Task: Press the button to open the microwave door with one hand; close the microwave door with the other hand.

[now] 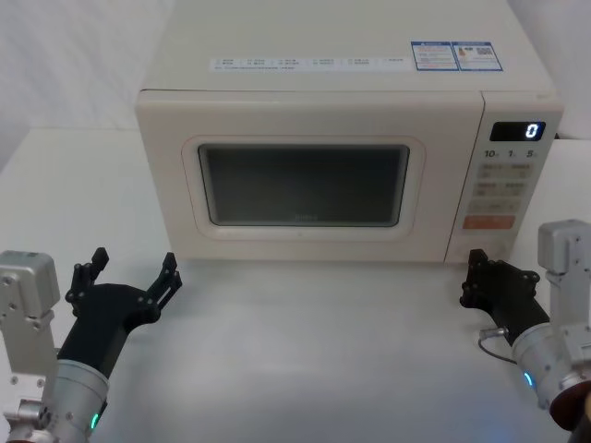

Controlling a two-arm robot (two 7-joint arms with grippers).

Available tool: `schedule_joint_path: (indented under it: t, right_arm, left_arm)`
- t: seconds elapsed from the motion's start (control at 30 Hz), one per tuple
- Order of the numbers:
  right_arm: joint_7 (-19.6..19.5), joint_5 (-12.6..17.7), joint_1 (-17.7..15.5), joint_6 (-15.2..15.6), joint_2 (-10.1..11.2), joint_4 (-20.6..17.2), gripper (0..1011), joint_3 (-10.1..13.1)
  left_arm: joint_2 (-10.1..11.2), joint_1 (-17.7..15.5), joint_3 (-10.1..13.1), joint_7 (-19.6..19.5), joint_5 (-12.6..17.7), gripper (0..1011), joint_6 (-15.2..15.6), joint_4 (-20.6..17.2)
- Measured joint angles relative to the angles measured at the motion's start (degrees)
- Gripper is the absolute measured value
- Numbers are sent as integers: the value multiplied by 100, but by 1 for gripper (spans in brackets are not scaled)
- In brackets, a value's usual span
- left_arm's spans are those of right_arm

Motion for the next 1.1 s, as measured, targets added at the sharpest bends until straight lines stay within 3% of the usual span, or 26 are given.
schedule_joint_path:
  t: [1.1]
  right_arm:
    - [-93,-30,262,-107,-182,396,0,129]
  left_arm:
    - [0,0,0,0,0,1001,0,0]
